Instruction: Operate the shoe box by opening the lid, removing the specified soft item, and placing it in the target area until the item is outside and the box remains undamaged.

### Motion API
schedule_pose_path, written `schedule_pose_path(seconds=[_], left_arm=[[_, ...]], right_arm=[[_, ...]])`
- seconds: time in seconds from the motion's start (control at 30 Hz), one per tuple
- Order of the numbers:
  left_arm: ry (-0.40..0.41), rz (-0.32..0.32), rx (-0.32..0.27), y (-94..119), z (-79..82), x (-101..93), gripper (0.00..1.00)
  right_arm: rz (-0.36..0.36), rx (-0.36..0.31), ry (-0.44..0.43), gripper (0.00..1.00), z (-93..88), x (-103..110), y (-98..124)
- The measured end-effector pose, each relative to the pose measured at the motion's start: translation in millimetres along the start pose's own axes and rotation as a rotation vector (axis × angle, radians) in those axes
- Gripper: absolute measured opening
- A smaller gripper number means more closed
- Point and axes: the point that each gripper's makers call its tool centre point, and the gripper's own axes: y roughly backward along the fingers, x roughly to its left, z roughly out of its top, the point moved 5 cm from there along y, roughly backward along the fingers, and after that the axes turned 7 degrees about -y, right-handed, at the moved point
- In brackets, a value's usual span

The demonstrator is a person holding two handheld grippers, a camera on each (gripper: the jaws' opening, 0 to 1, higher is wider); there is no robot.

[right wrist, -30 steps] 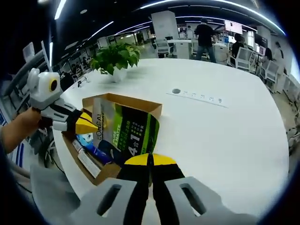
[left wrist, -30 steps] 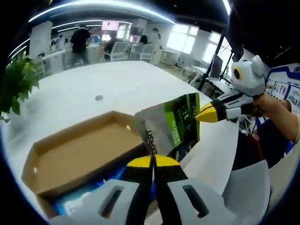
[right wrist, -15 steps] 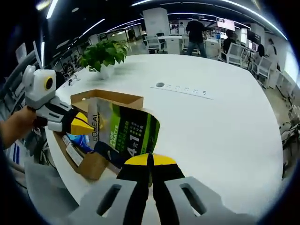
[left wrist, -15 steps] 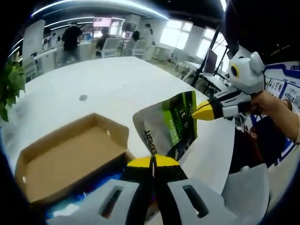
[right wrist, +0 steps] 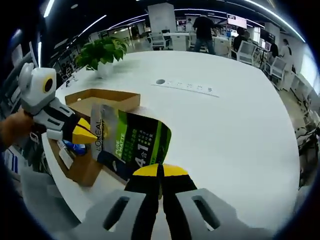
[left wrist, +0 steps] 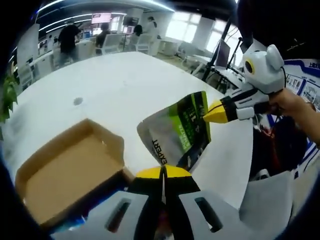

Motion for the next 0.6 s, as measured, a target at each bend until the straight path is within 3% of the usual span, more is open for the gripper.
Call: schedule_pose_path(seconds=[0.23,0.6], left_arm=[[-0.041,0.009,0.057,-14.0,-5.2,-0.3,0.0],[-0.24,0.014,0.191,-36.7,-4.5,-2.2,0.0]], right_arm=[[-0.018,0.02,-0.009,0.0,-9.8,-6.9,-12.8],[-0.041,0.05,-0.025,0.0,-19.0,-22.2,-33.1]])
